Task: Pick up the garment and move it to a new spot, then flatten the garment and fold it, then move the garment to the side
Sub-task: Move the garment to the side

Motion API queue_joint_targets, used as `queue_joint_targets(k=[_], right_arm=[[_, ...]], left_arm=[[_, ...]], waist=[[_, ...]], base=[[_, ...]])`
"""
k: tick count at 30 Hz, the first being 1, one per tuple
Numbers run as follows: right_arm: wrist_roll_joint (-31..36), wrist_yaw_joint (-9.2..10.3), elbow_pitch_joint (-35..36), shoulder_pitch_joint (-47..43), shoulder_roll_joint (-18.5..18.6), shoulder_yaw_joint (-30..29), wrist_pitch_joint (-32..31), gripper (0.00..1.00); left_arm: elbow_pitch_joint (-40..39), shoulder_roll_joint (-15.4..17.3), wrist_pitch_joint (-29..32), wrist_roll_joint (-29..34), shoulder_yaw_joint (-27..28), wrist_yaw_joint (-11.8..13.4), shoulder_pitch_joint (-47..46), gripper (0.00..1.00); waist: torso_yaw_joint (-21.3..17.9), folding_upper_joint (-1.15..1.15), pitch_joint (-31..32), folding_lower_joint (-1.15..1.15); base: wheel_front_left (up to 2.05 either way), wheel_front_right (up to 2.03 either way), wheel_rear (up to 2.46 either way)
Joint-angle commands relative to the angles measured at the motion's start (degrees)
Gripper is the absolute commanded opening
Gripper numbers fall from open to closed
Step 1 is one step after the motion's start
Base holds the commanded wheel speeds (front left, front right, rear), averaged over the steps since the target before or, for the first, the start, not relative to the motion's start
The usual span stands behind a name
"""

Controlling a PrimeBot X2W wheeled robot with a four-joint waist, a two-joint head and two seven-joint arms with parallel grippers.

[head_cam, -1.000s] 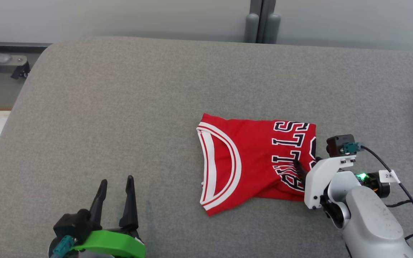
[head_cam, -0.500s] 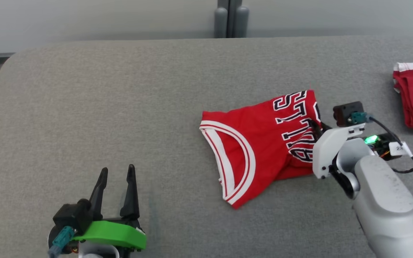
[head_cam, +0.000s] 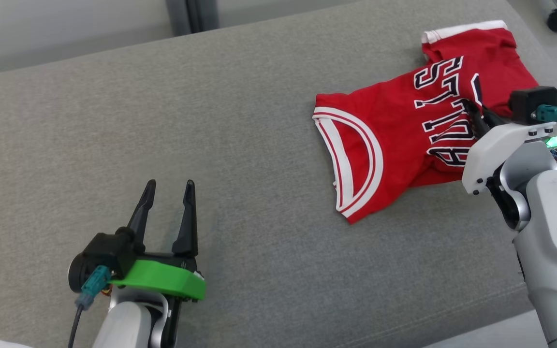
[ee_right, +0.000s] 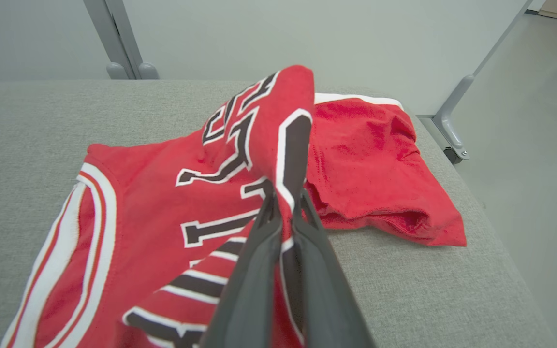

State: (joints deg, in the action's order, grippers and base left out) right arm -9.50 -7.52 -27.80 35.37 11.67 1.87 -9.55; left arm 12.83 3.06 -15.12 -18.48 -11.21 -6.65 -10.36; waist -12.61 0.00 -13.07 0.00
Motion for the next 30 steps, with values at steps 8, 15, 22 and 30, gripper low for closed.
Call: queue_joint_targets(k=[8,15,22,30], right_arm=[[0.8,0.08,1.3,1.0,-1.4,-2.1,2.3,0.00],[1.3,0.07,2.2,2.4,-1.9,-2.8,2.7,0.00],[1.9,0.07,1.4,8.2,-0.6,-1.8,1.0,0.00],[4.4,0.08,-4.8,17.7,4.8,-2.5,-1.0,0.00]], left_arm=[[1.3,1.9,0.0,0.7,-1.1,-0.7,-3.2,1.00],[1.6,2.2,0.0,0.4,-1.2,-0.8,-3.4,1.00],[1.0,2.2,0.0,0.6,-1.0,-0.9,-4.0,1.00],[0.9,2.0,0.0,0.7,-1.3,-0.9,-4.8,1.00]], waist=[[-8.0,0.00,-6.7,0.00],[-6.3,0.00,-7.1,0.00],[-4.0,0.00,-8.2,0.00],[-1.0,0.00,-10.1,0.00]], base=[[0.00,0.00,0.00],[0.00,0.00,0.00],[0.00,0.00,0.00],[0.00,0.00,0.00]])
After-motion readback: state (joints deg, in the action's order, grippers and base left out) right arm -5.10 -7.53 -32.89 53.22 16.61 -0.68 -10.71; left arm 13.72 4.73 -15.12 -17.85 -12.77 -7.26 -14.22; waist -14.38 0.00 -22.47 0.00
